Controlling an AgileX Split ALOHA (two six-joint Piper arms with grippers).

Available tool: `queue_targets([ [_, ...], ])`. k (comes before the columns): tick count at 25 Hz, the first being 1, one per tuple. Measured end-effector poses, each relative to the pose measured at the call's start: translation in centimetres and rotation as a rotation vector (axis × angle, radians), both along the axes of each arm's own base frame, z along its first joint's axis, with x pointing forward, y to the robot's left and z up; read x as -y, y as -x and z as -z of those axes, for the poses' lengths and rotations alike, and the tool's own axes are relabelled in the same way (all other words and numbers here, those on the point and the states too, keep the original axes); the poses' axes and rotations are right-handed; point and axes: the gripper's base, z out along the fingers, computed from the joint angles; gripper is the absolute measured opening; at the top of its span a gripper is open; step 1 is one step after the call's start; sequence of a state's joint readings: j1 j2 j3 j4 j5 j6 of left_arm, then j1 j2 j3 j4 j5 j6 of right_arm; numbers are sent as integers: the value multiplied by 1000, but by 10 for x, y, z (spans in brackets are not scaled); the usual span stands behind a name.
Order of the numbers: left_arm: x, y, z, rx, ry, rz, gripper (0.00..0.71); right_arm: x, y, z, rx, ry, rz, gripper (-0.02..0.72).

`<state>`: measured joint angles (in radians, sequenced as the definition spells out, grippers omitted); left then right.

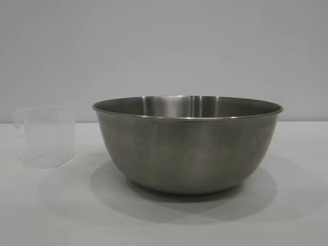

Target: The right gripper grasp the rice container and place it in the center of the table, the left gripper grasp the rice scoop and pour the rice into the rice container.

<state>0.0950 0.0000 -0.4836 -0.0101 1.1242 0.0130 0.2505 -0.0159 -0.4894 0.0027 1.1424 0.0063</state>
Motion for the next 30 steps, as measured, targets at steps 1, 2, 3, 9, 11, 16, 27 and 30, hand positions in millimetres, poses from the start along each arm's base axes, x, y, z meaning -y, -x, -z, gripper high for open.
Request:
queue_targets([
  [1, 0, 0, 0, 0, 0, 0, 134, 0, 0, 0, 1, 2, -1, 262],
  [2, 0, 0, 0, 0, -2, 1, 134, 0, 0, 0, 1, 2, -1, 262],
  [3, 0, 0, 0, 0, -2, 1, 134, 0, 0, 0, 1, 2, -1, 262],
  [9, 0, 0, 0, 0, -2, 1, 134, 0, 0, 0, 2, 6, -4, 262],
  [11, 0, 0, 0, 0, -2, 1, 134, 0, 0, 0, 1, 4, -5, 262],
  [16, 0, 0, 0, 0, -2, 1, 134, 0, 0, 0, 1, 4, -5, 262],
  [27, 0, 2, 0, 15, -3, 1, 134, 0, 0, 0, 1, 4, -5, 262],
  [30, 0, 2, 0, 18, -3, 2, 134, 0, 0, 0, 1, 2, -6, 262],
])
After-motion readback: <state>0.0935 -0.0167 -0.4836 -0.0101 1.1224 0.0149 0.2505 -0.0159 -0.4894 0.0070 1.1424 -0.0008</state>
